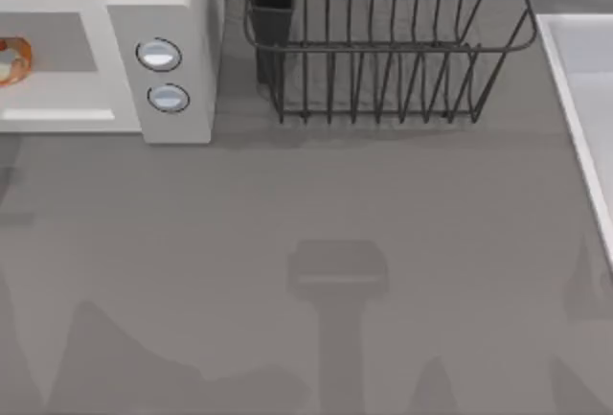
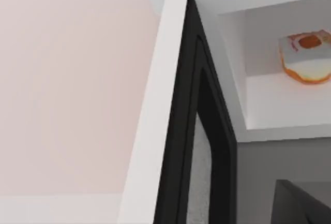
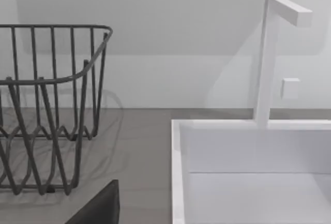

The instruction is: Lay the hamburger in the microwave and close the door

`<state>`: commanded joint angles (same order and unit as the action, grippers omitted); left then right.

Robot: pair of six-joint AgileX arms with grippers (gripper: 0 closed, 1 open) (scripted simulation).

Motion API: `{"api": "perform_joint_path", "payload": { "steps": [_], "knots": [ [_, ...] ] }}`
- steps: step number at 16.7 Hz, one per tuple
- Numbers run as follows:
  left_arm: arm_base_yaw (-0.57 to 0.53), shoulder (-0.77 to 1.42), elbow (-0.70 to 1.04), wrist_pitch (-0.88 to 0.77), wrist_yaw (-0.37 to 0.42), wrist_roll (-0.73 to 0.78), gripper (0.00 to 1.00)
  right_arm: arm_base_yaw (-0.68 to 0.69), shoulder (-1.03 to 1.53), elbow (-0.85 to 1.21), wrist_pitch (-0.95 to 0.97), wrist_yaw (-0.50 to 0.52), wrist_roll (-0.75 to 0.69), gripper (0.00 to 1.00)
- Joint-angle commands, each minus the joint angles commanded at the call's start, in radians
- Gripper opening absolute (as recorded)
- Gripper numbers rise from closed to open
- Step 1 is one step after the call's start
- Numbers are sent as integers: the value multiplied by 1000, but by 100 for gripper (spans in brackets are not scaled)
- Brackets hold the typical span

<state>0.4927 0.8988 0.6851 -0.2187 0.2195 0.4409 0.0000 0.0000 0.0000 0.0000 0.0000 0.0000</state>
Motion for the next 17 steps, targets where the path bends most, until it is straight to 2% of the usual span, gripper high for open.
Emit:
{"api": "perform_joint_path", "payload": {
  "steps": [4,8,13,17],
  "knots": [
    [249,312,258,-186,161,203,0,0,0,0,0,0,0,100],
    [429,585,481,-361,304,358,0,0,0,0,0,0,0,100],
    [538,811,665,-513,424,464,0,0,0,0,0,0,0,100],
    [559,865,714,-548,454,486,0,0,0,0,0,0,0,100]
  ]
}}
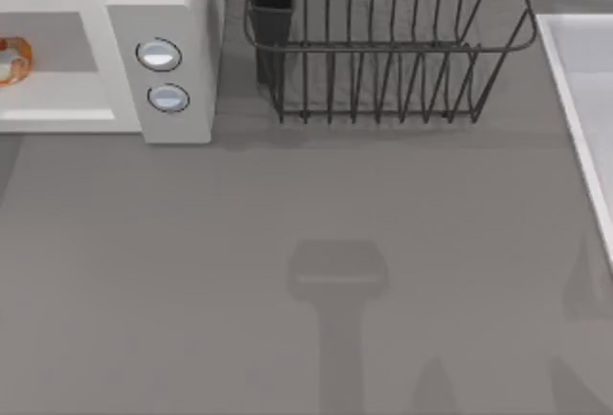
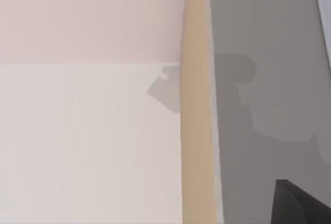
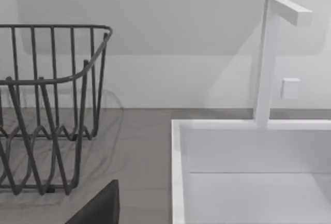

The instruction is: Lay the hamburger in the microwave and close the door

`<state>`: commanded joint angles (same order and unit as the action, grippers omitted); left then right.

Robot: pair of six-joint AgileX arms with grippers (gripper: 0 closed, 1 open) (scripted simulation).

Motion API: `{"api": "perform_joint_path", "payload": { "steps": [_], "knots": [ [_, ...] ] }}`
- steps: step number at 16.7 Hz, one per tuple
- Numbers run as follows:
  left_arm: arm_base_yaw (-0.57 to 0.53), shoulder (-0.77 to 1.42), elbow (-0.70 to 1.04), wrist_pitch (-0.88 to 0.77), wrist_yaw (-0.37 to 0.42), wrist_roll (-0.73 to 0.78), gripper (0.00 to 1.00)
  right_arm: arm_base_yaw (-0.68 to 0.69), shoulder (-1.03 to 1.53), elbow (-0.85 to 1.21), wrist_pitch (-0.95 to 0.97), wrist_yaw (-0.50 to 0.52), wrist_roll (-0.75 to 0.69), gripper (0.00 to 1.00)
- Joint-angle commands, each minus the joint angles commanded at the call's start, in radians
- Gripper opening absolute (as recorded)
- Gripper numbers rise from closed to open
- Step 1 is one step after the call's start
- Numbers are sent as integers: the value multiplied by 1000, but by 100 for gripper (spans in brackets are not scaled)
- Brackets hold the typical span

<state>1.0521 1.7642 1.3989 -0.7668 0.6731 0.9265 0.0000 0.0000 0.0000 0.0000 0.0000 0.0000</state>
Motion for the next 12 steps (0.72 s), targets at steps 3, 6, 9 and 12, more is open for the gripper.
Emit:
{"api": "perform_joint_path", "payload": {
  "steps": [3,6,9,12],
  "knots": [
    [0,0,0,0,0,0,0,0,0,0,0,0,0,100],
    [-5,11,-19,14,-4,-1,0,0,0,0,0,0,0,100],
    [-4,43,-89,103,-1,0,0,0,0,0,0,0,0,100],
    [-2,86,-182,262,1,2,0,0,0,0,0,0,0,100]
  ]
}}
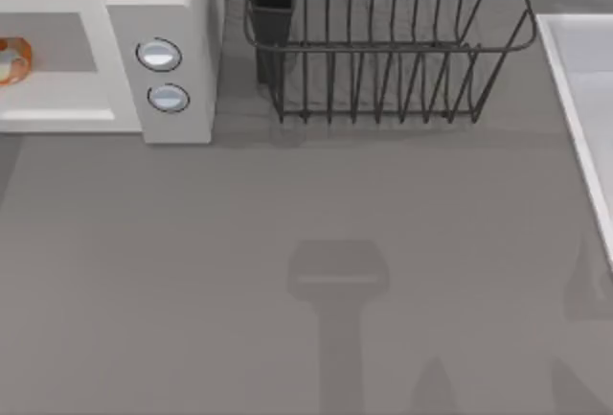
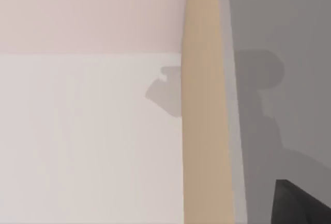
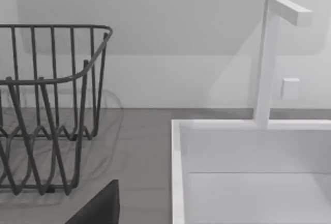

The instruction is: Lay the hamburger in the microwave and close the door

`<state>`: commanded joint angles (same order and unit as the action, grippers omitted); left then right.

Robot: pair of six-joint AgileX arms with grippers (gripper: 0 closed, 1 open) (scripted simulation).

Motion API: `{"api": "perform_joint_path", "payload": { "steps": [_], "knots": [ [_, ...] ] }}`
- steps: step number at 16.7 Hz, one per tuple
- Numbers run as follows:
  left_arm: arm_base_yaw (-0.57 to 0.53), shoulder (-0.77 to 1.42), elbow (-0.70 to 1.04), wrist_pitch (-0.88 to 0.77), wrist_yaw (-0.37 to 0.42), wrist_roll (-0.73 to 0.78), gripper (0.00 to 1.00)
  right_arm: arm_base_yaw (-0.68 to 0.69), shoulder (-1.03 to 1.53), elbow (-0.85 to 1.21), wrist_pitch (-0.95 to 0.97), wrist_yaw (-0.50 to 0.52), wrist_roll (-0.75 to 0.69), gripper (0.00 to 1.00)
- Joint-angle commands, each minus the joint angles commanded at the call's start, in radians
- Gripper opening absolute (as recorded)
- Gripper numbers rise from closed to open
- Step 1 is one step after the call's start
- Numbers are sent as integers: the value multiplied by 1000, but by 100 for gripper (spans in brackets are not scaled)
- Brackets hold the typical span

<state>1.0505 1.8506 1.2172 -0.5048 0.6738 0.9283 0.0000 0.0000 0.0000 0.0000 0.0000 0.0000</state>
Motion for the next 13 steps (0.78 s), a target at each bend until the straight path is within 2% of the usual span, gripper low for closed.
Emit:
{"api": "perform_joint_path", "payload": {
  "steps": [4,9,13],
  "knots": [
    [3,33,-82,117,2,4,0,0,0,0,0,0,0,100],
    [-1,27,-85,118,1,1,0,0,0,0,0,0,0,100],
    [-50,-61,-192,170,-23,-52,0,0,0,0,0,0,0,100]
  ]
}}
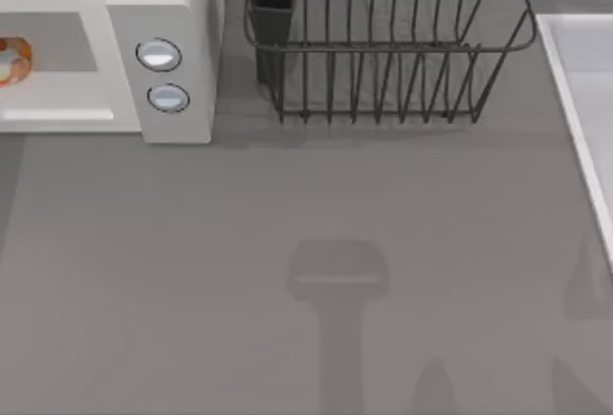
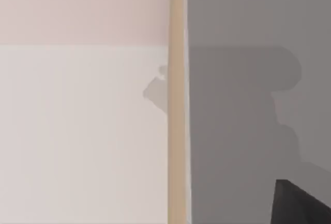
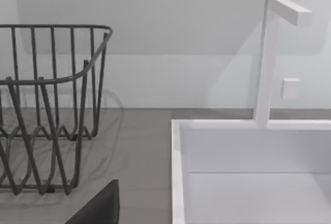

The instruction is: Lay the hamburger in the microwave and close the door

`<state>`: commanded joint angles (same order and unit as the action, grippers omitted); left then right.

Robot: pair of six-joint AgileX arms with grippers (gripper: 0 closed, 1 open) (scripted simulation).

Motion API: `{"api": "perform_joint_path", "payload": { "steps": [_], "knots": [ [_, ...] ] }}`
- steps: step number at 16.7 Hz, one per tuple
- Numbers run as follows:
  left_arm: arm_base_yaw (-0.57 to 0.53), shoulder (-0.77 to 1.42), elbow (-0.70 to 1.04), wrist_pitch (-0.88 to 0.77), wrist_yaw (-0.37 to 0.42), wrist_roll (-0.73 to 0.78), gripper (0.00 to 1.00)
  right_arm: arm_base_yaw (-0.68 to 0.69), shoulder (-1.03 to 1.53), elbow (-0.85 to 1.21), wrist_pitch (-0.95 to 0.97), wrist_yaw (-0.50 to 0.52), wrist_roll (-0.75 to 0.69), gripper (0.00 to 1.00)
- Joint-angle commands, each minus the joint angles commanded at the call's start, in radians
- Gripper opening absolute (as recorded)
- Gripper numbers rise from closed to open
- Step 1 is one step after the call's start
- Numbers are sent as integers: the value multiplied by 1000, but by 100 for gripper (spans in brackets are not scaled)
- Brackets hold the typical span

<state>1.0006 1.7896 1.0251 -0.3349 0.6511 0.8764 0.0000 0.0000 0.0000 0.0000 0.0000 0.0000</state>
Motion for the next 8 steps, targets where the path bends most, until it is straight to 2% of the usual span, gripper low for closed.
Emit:
{"api": "perform_joint_path", "payload": {
  "steps": [5,8],
  "knots": [
    [-91,-165,-211,100,-45,-102,0,0,0,0,0,0,0,100],
    [-121,-219,-275,134,-60,-135,0,0,0,0,0,0,0,100]
  ]
}}
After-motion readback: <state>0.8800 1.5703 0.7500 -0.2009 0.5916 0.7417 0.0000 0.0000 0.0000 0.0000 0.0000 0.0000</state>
